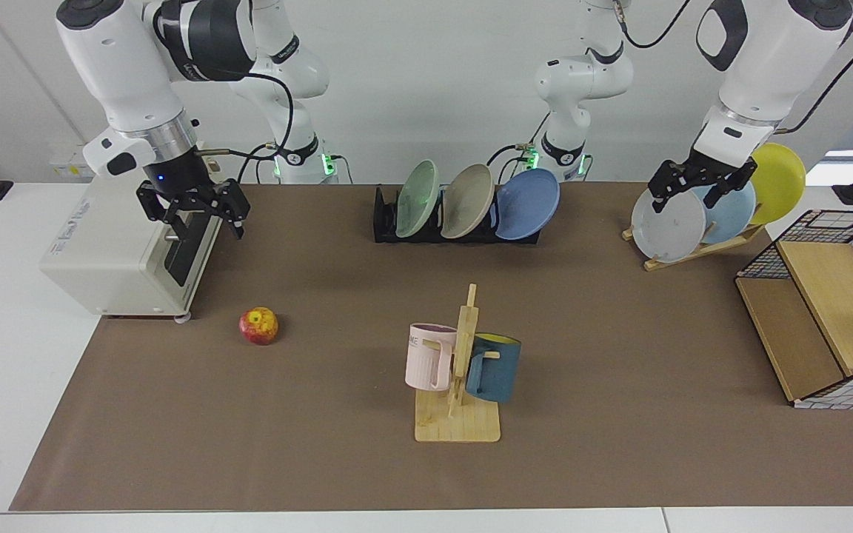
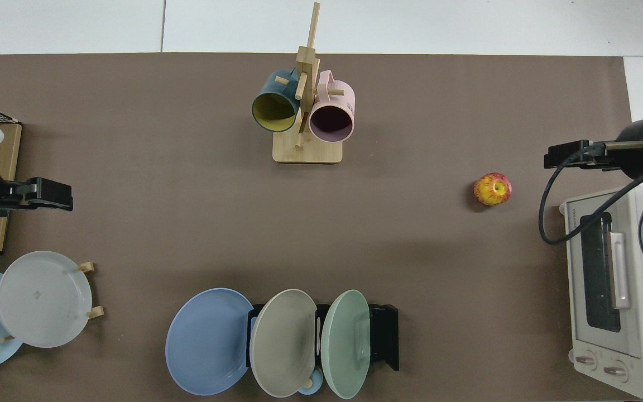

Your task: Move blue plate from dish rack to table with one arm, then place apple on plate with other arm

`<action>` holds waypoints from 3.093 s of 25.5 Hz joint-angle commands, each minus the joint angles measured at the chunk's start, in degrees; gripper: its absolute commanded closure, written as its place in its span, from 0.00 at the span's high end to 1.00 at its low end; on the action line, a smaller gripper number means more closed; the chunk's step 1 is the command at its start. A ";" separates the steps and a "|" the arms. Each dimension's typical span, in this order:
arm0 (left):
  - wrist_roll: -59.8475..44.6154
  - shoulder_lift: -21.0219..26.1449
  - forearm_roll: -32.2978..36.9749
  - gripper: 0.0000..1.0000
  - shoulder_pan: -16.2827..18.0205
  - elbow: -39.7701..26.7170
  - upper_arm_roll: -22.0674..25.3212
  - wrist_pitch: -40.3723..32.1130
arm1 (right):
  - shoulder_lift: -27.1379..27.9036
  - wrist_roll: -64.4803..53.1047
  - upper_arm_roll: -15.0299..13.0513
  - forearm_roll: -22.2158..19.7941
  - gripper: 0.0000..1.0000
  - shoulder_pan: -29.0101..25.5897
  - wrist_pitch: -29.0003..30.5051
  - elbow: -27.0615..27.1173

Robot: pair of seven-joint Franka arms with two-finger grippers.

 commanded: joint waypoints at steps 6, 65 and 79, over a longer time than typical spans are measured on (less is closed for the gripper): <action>0.52 -0.54 -0.07 1.00 -0.62 -0.67 0.22 0.96 | -0.30 1.29 0.45 0.12 1.00 -0.53 -0.14 0.04; -23.74 -23.83 8.19 0.91 -4.49 -47.78 -25.27 23.80 | -0.30 1.29 0.45 0.12 1.00 -0.44 -0.14 0.04; -15.85 -22.25 2.23 0.81 -5.46 -50.25 -25.36 21.27 | -0.30 1.29 0.54 0.12 1.00 -0.53 -0.14 0.04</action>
